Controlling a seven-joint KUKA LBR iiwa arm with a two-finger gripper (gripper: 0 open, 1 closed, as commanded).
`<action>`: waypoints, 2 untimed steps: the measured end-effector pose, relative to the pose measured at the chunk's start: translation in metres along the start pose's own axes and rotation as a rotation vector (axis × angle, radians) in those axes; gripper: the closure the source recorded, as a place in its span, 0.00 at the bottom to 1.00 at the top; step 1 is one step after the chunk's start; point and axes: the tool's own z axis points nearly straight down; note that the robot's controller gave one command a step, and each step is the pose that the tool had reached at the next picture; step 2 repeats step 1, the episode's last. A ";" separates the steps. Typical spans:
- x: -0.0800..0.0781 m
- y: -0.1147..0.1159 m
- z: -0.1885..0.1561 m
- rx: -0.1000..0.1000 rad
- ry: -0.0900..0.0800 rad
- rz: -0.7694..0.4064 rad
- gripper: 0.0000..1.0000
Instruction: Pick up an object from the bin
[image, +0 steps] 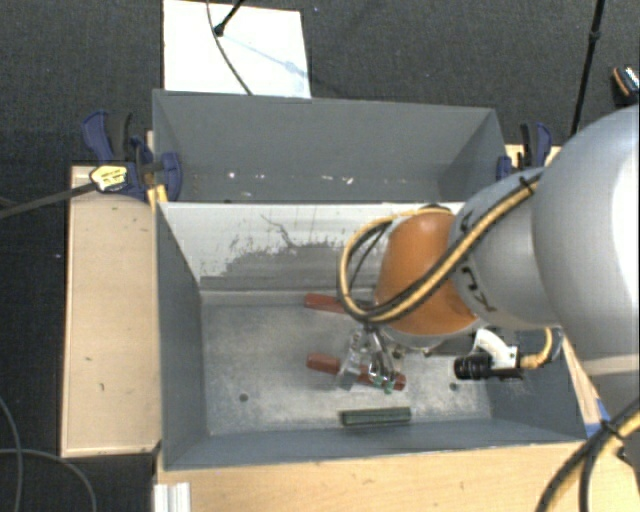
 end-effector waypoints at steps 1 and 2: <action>-0.002 0.001 -0.066 -0.002 -0.003 -0.003 1.00; -0.002 0.001 -0.066 -0.002 -0.003 -0.003 1.00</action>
Offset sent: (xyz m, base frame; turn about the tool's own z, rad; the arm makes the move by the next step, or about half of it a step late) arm 0.0001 0.0002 0.0625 0.0000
